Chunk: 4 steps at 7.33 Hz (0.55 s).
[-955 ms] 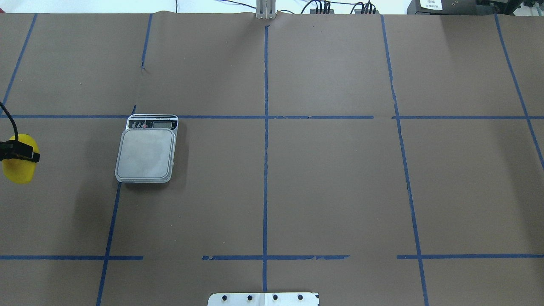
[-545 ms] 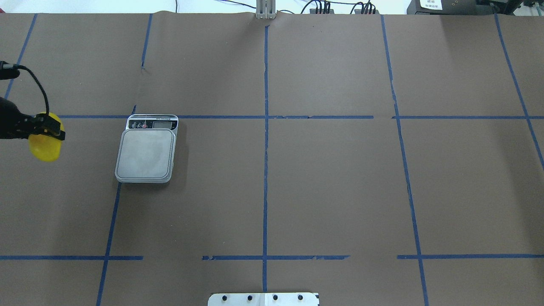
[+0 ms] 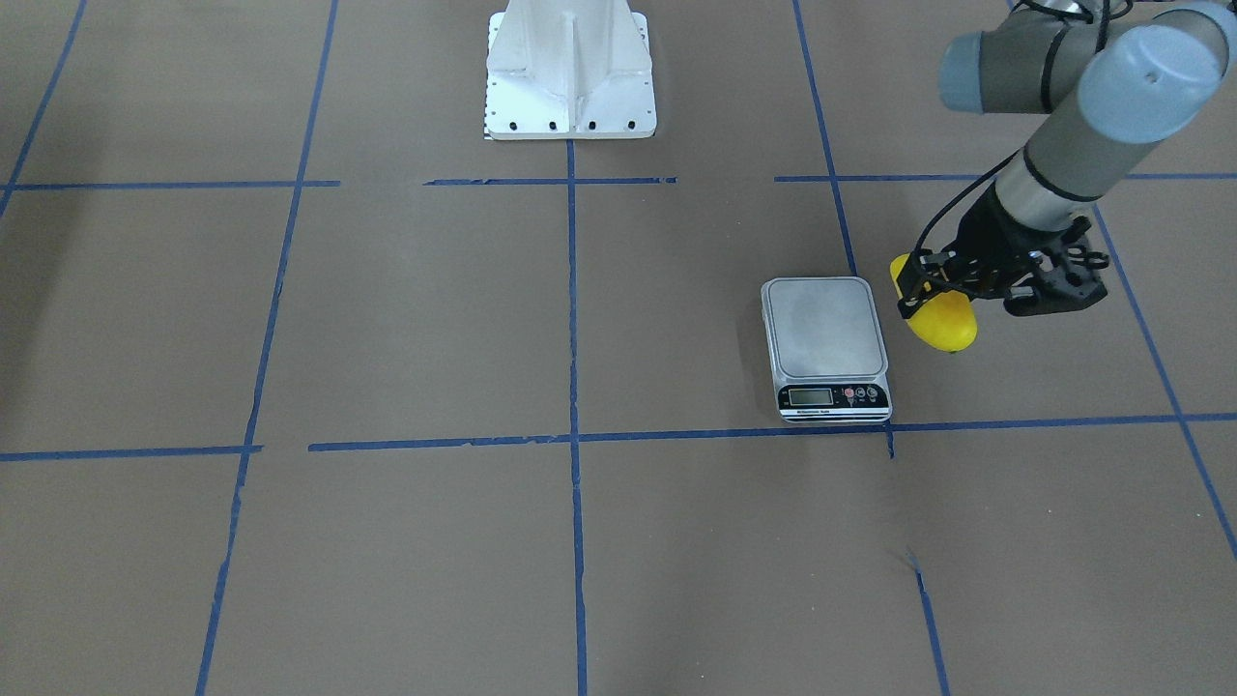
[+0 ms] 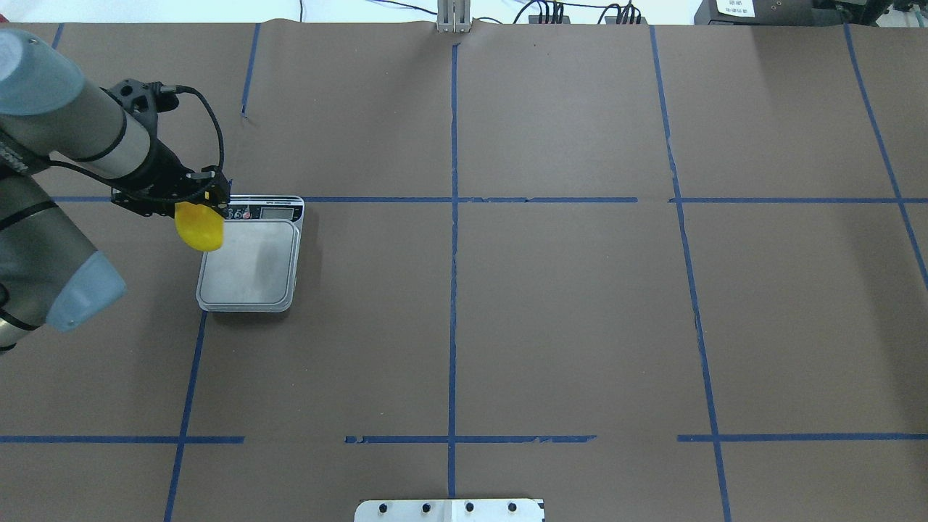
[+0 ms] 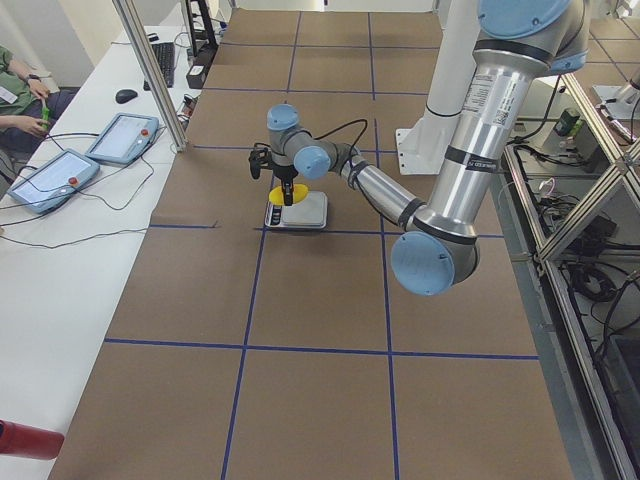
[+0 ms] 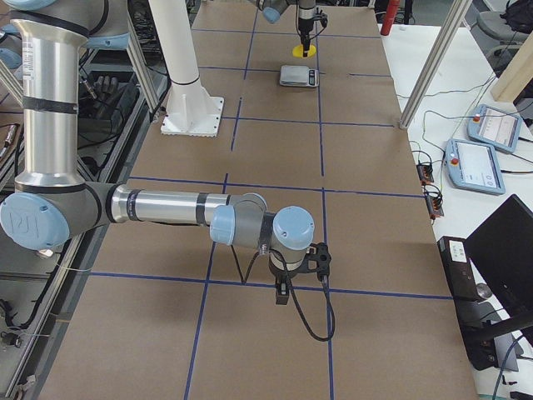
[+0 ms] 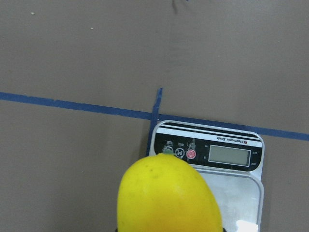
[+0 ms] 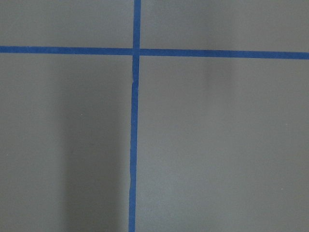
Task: Weigh mango
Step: 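Lift the mango with the left gripper and carry it over the scale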
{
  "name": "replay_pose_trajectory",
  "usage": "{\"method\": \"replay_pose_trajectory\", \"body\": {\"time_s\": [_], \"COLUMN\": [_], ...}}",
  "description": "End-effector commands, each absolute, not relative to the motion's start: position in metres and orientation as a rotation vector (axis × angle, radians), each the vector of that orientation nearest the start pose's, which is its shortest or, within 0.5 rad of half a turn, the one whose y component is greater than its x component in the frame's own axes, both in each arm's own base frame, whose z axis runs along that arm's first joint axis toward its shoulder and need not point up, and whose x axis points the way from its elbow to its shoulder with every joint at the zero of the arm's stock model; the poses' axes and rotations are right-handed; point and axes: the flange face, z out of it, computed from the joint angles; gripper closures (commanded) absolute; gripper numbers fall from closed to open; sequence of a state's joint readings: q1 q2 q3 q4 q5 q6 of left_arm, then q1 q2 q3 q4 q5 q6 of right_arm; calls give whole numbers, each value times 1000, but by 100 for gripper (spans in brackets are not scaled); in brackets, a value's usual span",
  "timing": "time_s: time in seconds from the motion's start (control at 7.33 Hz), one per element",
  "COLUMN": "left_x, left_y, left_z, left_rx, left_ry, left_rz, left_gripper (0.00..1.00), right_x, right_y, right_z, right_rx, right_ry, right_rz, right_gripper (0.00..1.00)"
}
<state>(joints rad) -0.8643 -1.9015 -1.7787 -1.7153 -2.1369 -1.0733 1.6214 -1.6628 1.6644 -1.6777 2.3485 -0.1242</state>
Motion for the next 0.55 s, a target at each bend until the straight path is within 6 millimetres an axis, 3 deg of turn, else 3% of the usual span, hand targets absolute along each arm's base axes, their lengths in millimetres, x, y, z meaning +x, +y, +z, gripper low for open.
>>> {"method": "replay_pose_trajectory", "body": {"time_s": [0.0,0.41], "left_x": [374,389], "left_y": [-499,-493], "left_z": [374,386], "left_rx": [-29,-15], "left_ry": [855,852], "left_rz": [-139,-129], "left_gripper": [100,100], "right_x": [86,86], "right_y": [-441,-441], "right_z": [666,666], "right_rx": [-32,-31], "right_ry": [-783,-783], "right_rz": [-29,-29], "right_gripper": [0,0]}}
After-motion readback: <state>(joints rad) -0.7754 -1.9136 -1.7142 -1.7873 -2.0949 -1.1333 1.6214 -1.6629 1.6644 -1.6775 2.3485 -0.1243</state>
